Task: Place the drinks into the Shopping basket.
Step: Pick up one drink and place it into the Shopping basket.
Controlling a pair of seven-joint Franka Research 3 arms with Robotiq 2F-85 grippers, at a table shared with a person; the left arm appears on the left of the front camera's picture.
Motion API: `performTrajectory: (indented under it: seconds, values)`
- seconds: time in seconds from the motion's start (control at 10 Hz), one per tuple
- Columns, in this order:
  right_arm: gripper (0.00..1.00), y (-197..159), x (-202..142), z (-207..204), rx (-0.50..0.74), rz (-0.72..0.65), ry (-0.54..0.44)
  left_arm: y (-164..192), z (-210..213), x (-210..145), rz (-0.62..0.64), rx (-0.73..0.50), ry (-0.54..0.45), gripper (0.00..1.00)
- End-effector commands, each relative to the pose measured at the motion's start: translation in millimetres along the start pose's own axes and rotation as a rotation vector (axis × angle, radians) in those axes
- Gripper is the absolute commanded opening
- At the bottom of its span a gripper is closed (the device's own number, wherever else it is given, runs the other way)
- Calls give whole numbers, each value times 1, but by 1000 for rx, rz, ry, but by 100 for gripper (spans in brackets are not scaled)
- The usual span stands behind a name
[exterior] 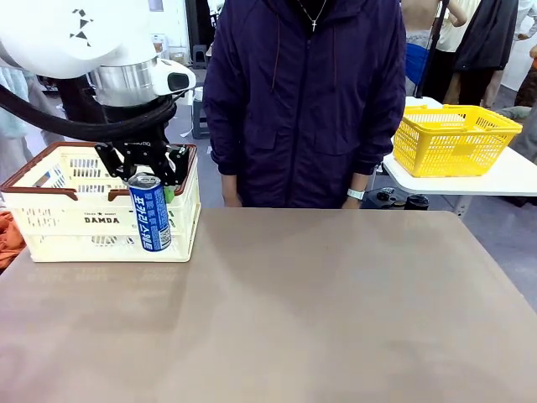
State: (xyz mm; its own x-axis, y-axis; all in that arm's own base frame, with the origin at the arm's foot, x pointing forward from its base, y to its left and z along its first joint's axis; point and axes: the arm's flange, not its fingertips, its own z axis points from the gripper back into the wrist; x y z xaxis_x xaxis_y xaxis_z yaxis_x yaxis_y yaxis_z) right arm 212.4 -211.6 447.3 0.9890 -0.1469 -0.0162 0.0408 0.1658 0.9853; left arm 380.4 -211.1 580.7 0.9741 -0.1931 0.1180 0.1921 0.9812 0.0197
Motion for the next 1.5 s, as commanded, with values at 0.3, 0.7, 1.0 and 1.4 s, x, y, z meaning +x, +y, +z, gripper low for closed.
performTrajectory:
  seconds: [0.3, 0.7, 1.0, 1.4]
  values:
    - [100, 5, 0, 3, 10, 1, -4, 67, 42, 70, 70, -16, -43, 0]
    - [100, 5, 0, 3, 10, 1, -4, 198, 73, 131, 278, -7, -276, 0]
    - [100, 5, 0, 3, 10, 1, -4, 246, 41, 157, 195, -131, -260, 0]
    - [100, 5, 0, 3, 10, 1, -4, 252, 42, 151, 270, -46, -251, 0]
